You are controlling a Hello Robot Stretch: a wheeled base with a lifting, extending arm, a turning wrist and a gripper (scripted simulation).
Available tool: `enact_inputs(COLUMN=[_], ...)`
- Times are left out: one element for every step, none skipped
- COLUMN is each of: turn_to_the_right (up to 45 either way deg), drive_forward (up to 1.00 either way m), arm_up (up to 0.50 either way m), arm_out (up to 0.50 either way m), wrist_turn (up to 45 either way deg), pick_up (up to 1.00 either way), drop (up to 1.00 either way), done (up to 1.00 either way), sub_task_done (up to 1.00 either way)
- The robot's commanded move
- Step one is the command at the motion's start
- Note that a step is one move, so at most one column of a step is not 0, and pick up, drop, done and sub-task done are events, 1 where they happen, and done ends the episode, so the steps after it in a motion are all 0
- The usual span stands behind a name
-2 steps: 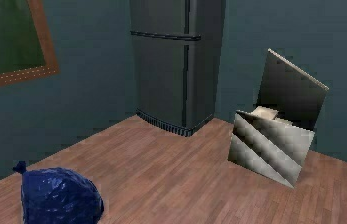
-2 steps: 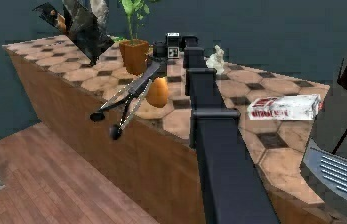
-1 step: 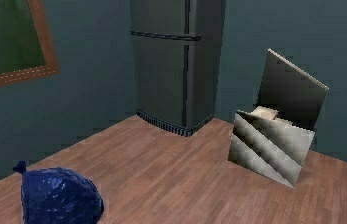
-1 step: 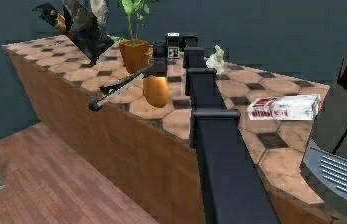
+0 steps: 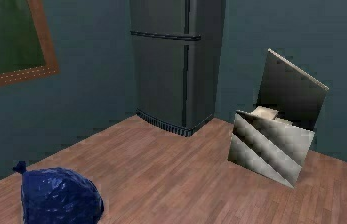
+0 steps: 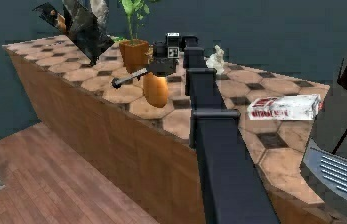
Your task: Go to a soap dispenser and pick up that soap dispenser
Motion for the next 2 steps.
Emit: enact_inputs(turn_to_the_right=[0.0,0.0], drive_forward=[0.0,0.0], arm_up=[0.0,0.0], arm_out=[0.0,0.0], wrist_turn=[42.0,0.0], pick_up=[0.0,1.0], drop=[0.0,0.0], done=[0.0,0.0], sub_task_done=[0.0,0.0])
